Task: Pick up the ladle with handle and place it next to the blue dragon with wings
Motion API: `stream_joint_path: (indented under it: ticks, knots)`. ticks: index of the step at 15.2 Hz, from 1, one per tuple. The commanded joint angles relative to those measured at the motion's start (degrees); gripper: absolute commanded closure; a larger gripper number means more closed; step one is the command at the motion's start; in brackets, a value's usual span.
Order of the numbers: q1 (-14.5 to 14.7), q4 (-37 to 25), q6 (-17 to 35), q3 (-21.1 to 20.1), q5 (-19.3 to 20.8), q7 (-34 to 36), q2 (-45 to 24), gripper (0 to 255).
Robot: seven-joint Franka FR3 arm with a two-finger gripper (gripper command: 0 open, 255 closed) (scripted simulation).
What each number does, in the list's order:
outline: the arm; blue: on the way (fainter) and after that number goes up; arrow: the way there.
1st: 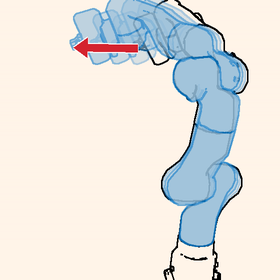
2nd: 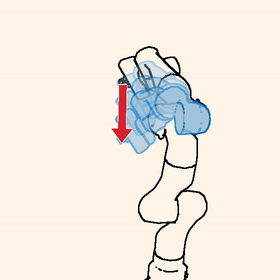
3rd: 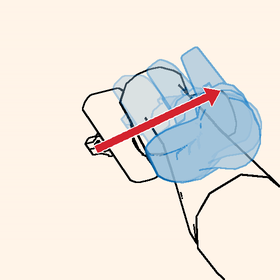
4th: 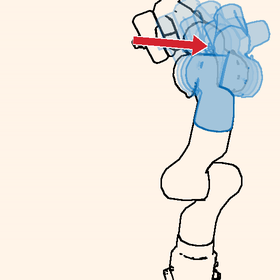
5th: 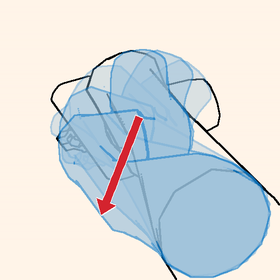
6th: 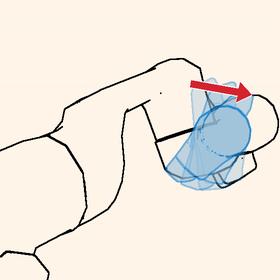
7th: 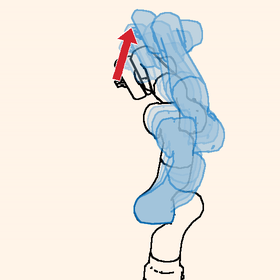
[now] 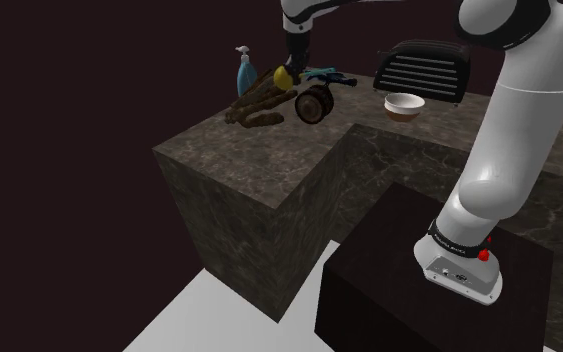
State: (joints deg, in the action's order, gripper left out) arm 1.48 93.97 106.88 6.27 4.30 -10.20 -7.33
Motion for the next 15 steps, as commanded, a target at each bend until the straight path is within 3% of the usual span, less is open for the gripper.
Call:
stream_joint_path:
  ticks: [1, 3, 15]
  knots:
    - [0.1, -1.7, -1.6, -0.1, 0.0, 0.0, -0.1, 255]
    - [0.1, -3.2, -3.0, -0.1, -0.1, -0.1, -0.2, 255]
    - [-9.0, -3.7, -1.8, 6.5, -2.8, -16.1, -0.9, 255]
